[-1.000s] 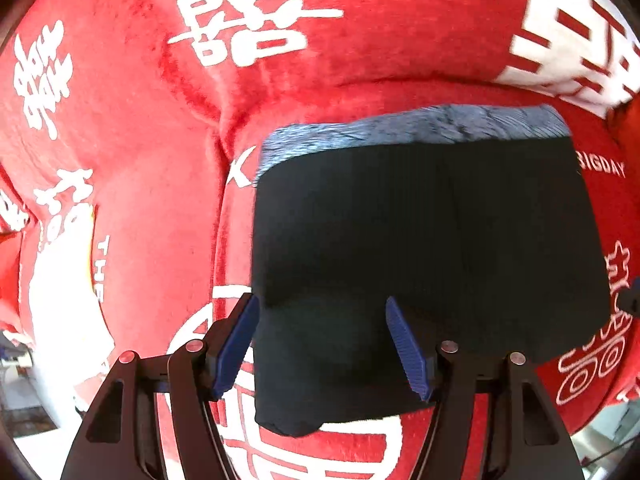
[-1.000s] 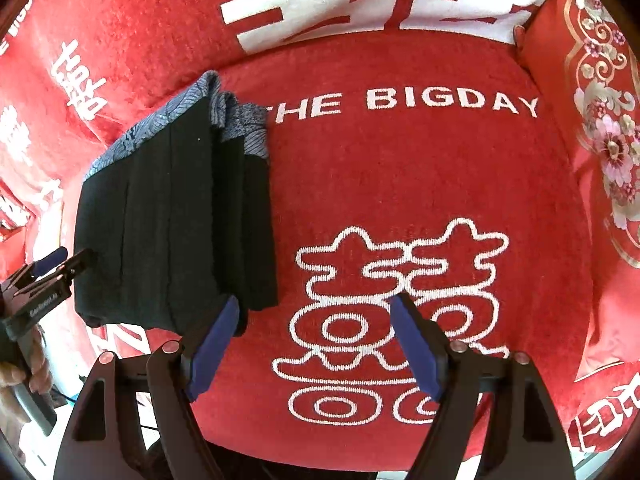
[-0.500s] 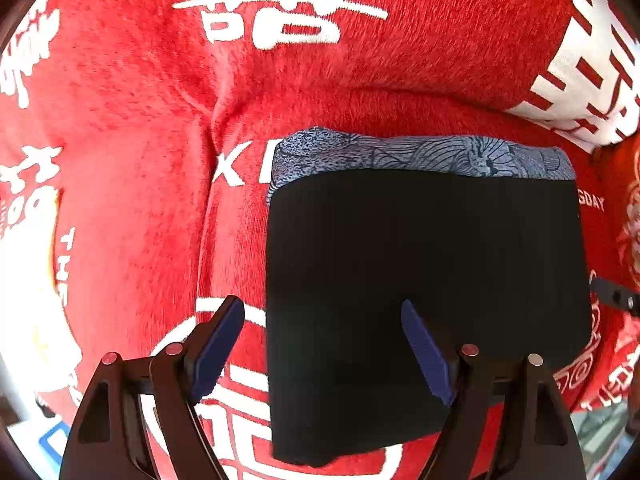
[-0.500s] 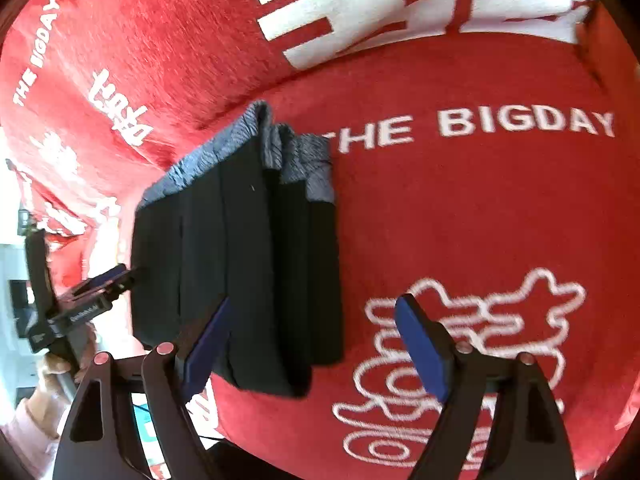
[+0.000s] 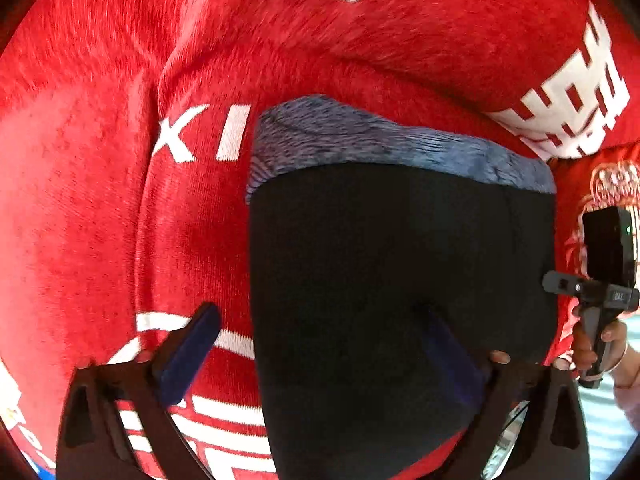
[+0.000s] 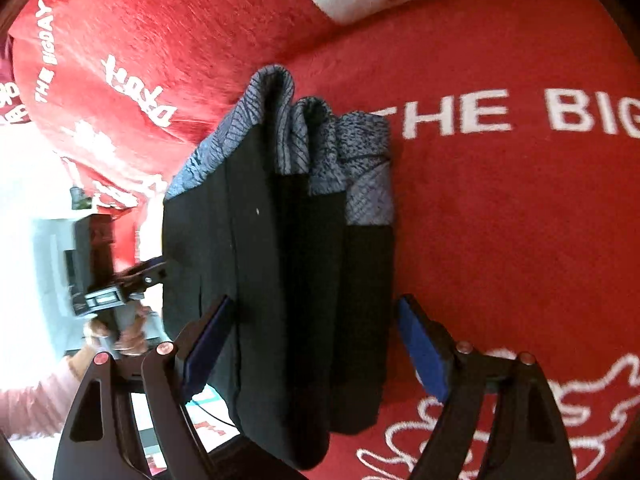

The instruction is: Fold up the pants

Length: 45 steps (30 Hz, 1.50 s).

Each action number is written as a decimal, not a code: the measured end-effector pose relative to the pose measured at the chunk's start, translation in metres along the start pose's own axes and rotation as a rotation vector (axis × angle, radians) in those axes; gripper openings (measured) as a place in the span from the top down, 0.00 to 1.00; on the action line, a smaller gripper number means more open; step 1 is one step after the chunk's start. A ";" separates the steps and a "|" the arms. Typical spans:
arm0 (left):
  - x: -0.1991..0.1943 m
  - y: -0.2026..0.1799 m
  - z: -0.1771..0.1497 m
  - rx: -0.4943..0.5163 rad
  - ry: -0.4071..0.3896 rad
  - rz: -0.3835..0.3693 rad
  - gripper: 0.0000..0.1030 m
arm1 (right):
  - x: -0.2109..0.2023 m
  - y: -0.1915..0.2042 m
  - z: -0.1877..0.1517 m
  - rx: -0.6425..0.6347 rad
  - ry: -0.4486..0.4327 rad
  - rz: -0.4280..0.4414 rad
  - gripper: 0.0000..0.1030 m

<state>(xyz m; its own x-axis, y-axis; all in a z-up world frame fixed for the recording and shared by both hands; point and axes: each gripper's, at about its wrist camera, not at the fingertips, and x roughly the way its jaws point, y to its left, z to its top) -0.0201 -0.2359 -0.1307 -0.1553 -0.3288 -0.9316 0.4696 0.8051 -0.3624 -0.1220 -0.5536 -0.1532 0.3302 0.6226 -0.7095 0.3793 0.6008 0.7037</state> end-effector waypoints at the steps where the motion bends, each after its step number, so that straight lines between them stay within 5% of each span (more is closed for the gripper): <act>1: 0.004 0.001 0.002 -0.004 0.005 -0.019 0.01 | 0.002 -0.001 0.002 0.003 0.005 0.020 0.17; 12: 0.025 -0.010 0.010 -0.092 0.012 -0.095 0.00 | 0.012 -0.023 0.014 0.154 -0.004 0.153 0.22; 18: 0.007 -0.028 0.001 -0.075 -0.051 -0.062 0.25 | 0.008 -0.015 0.010 0.167 -0.011 0.185 0.53; 22: -0.006 -0.037 -0.005 -0.076 -0.081 -0.037 0.36 | 0.001 -0.007 0.004 0.154 -0.024 0.203 0.61; 38: -0.075 -0.061 -0.065 -0.027 -0.110 -0.035 0.39 | -0.030 0.028 -0.023 0.140 -0.039 0.274 0.62; 45: -0.068 -0.056 -0.101 -0.006 -0.086 -0.046 0.39 | -0.017 0.019 -0.038 0.164 -0.061 0.258 0.62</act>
<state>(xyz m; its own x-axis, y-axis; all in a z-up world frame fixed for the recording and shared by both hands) -0.1239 -0.2083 -0.0497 -0.1011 -0.4064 -0.9081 0.4583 0.7911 -0.4051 -0.1534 -0.5338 -0.1262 0.4835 0.7096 -0.5126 0.4090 0.3346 0.8490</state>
